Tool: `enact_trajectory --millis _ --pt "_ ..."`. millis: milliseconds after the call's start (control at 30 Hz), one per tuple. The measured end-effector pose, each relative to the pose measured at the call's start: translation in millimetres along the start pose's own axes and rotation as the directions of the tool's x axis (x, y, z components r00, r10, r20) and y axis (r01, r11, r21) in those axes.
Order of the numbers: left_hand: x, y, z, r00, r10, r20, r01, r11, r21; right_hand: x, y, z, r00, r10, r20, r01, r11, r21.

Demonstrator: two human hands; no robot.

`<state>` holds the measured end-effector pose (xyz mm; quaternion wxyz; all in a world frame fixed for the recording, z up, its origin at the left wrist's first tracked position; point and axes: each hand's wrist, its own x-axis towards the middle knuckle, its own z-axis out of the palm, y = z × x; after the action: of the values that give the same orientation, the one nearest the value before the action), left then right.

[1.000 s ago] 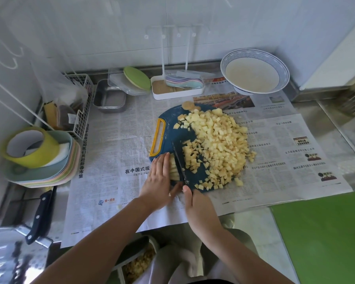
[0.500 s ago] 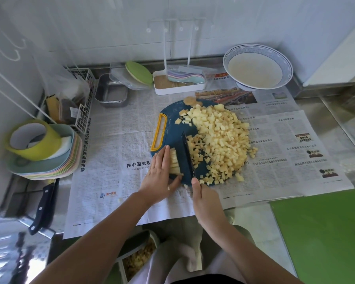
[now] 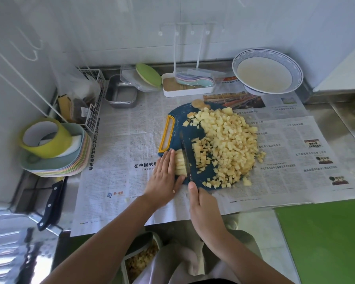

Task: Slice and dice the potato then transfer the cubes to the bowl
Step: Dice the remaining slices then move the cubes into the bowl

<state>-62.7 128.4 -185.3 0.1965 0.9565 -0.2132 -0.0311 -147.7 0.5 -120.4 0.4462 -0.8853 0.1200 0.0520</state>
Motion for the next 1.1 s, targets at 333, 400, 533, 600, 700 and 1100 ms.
enact_trajectory --millis 333,400,533,600,700,1100 --pt "0 -1 -2 0.996 -0.007 0.088 0.01 0.999 -0.036 1 5 13 0.999 0.048 0.015 -0.046 0.995 -0.083" --pt "1 -1 -3 0.996 -0.006 0.088 0.009 0.999 -0.035 2 4 16 0.998 0.063 0.013 -0.062 0.993 -0.1" --pt "2 0 -1 0.995 -0.028 0.091 0.031 0.999 -0.026 7 2 20 0.998 0.063 0.014 -0.059 0.979 -0.196" --pt "1 -1 1 0.994 -0.036 0.104 0.039 0.999 -0.025 9 3 22 0.997 0.07 0.009 -0.066 0.971 -0.229" --pt "1 -2 1 0.994 -0.035 0.104 0.036 0.999 -0.013 12 1 23 0.997 0.076 -0.007 -0.075 0.957 -0.281" --pt "7 14 -22 0.988 -0.114 0.104 0.104 0.99 0.094 40 -6 16 0.993 0.12 -0.019 -0.12 0.941 -0.316"
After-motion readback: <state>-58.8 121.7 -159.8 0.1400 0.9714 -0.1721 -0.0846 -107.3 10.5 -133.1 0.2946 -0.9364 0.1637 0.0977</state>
